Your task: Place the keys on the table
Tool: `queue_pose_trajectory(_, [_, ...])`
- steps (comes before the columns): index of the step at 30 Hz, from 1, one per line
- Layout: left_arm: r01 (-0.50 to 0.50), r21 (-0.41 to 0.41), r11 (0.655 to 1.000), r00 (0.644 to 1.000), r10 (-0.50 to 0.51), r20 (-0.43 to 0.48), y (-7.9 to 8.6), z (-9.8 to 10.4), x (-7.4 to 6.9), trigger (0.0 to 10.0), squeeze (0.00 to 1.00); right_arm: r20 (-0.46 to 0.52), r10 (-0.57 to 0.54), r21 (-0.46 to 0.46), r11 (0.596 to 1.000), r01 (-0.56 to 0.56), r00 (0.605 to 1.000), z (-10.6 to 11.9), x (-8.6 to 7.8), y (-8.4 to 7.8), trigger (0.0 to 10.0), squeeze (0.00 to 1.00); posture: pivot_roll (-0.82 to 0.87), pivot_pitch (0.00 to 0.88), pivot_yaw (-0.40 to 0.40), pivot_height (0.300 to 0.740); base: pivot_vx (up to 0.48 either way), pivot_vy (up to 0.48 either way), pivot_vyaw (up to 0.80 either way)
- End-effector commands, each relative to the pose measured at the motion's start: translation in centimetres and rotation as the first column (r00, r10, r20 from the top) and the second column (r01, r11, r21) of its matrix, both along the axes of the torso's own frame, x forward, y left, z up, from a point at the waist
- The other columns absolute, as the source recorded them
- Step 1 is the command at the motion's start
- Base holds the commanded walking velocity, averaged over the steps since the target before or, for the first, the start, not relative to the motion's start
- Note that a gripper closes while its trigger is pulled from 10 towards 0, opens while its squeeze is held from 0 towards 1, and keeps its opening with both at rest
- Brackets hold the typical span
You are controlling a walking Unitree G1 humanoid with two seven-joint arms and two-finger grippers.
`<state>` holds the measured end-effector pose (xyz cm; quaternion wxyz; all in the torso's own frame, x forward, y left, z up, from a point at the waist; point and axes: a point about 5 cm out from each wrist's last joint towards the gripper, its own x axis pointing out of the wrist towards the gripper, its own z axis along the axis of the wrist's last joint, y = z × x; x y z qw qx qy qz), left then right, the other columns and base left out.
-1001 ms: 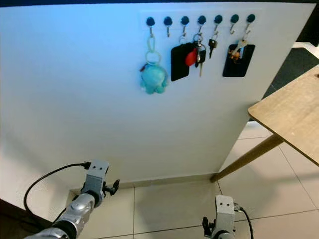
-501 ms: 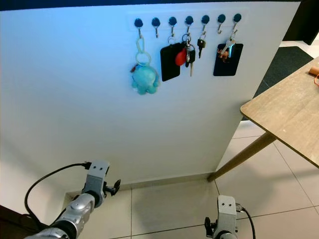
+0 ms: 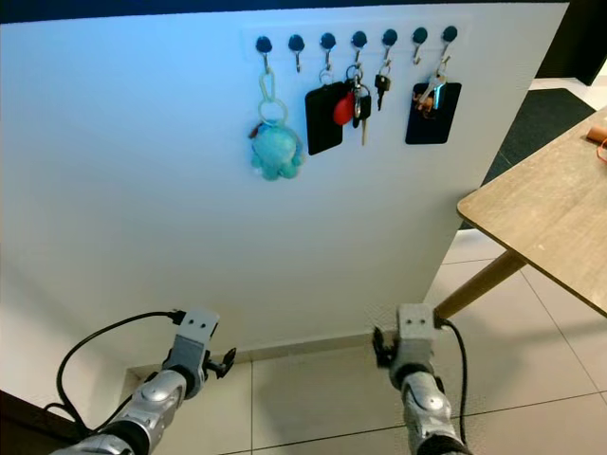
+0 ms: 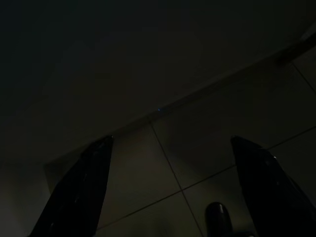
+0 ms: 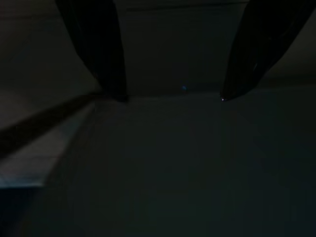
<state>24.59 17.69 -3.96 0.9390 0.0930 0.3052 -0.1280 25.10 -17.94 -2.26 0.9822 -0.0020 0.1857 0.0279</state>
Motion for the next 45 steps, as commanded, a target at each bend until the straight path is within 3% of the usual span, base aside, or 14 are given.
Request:
queue_pose_trajectory(1, [-0.002, -0.015, 1.0, 1.0, 0.001, -0.028, -0.4, -0.5, -0.5, 10.0, 0.0, -0.015, 0.008, 0.023, 1.0, -0.007, 1.0, -0.3, -0.2, 0.1, 10.0, 0.0, 0.03, 0.029, 0.006, 0.74, 0.0, 0.0, 0.0])
queue_pose_trajectory(7, [0.03, -0.01, 1.0, 0.999, -0.03, -0.02, -1.0, -0.5, -0.5, 10.0, 0.0, -0.074, -0.029, 0.07, 0.997, 0.034, 0.997, -1.0, -0.8, -0.2, 10.0, 0.0, 0.02, 0.034, -0.014, 0.74, 0.0, 0.0, 0.0])
queue_pose_trajectory(13, [0.042, -0.009, 0.999, 0.999, -0.042, -0.021, -1.1, -0.7, -0.8, 10.0, 0.0, -0.151, 0.058, 0.052, 0.997, -0.051, 0.987, -2.1, -1.9, 0.6, 10.0, 0.0, 0.03, 0.045, -0.036, 0.74, 0.0, 0.0, 0.0])
queue_pose_trajectory(22, [0.066, -0.009, 0.998, 0.998, -0.066, -0.021, -1.0, -0.7, -1.1, 10.0, 0.0, -0.206, 0.004, 0.062, 0.998, 0.009, 0.978, -3.1, -3.2, 0.3, 10.0, 0.0, 0.05, 0.049, -0.012, 0.74, 0.0, 0.0, 0.0])
queue_pose_trajectory(25, [0.069, -0.043, 0.997, 0.998, -0.07, -0.005, -1.4, -0.7, -1.2, 10.0, 0.0, -0.223, 0.005, 0.056, 0.998, 0.008, 0.975, -3.5, -3.8, 0.4, 10.0, 0.0, 0.04, 0.05, -0.006, 0.74, 0.0, 0.0, 0.0])
queue_pose_trajectory(32, [-0.005, -0.06, 0.998, 1.0, 0.006, 0.001, -1.2, -0.5, -0.8, 10.0, 0.0, -0.274, -0.068, 0.038, 0.996, 0.081, 0.959, -4.2, -4.8, -0.4, 10.0, 0.0, 0.05, 0.045, -0.001, 0.74, 0.0, 0.0, 0.0])
queue_pose_trajectory(45, [-0.002, -0.063, 0.998, 1.0, 0.002, -0.011, -1.2, -0.4, -0.5, 10.0, 0.0, -0.262, -0.123, 0.054, 0.988, 0.142, 0.957, -4.0, -4.5, -0.7, 10.0, 0.0, 0.05, 0.035, -0.004, 0.74, 0.0, 0.0, 0.0])
